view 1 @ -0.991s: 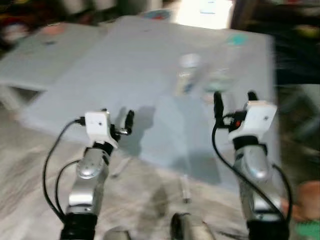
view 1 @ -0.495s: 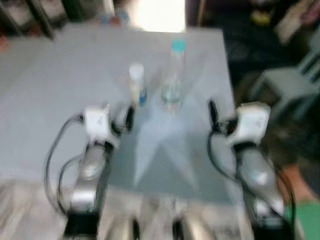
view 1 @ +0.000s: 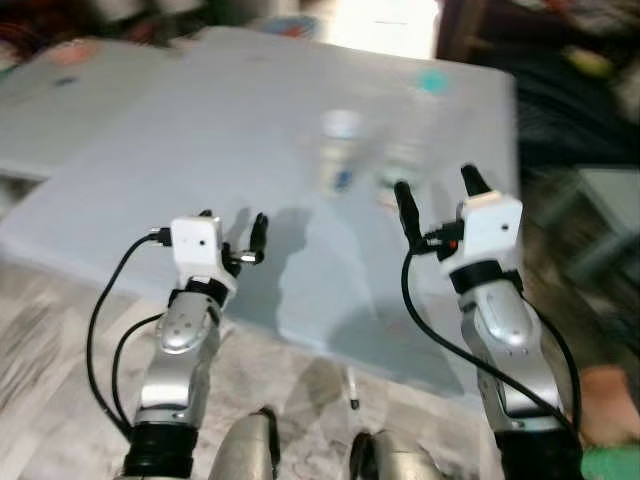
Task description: Restocking fridge
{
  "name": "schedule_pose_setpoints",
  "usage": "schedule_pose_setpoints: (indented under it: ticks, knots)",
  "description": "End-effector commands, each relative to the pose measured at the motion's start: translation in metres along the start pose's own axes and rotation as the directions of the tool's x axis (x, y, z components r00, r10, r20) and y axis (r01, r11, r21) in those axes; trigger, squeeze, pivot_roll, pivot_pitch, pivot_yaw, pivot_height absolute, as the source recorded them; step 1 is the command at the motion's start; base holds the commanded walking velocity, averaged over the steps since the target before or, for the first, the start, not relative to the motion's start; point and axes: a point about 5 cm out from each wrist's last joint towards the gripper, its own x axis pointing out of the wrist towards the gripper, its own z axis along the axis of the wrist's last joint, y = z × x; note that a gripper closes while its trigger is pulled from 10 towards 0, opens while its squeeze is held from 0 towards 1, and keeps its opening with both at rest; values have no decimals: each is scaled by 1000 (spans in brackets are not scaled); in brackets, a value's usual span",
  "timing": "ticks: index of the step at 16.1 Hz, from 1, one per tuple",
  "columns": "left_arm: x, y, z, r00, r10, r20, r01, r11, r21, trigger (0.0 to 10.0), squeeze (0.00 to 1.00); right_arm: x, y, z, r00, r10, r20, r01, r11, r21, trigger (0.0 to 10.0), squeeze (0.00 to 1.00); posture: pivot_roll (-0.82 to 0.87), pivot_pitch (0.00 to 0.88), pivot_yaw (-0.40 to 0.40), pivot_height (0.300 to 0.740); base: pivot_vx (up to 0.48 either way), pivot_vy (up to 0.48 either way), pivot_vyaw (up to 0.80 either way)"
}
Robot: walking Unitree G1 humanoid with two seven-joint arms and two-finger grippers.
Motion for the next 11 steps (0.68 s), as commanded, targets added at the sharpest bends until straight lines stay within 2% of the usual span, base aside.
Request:
schedule_pose_setpoints:
  ticks: [1,5,8,11]
  knots:
    - [0,0,0,1000,7,0,-7,1000,7,10000,0,1,-8,6,999,-1,33,2,1000,-20,10000,0,-60,134,24,740,0,0,0]
    - [0,-1,0,1000,5,1,-5,1000,6,10000,0,19,-26,22,995,-9,96,16,997,-75,10000,0,-61,135,16,740,0,0,0]
    - [0,-2,0,1000,6,2,-6,1000,3,10000,0,29,-40,28,990,-76,122,93,987,-134,10000,0,-58,136,14,740,0,0,0]
    - [-1,-1,-1,1000,6,0,-6,1000,6,10000,0,37,-48,28,988,-101,120,116,986,-124,10000,0,-48,139,19,740,0,0,0]
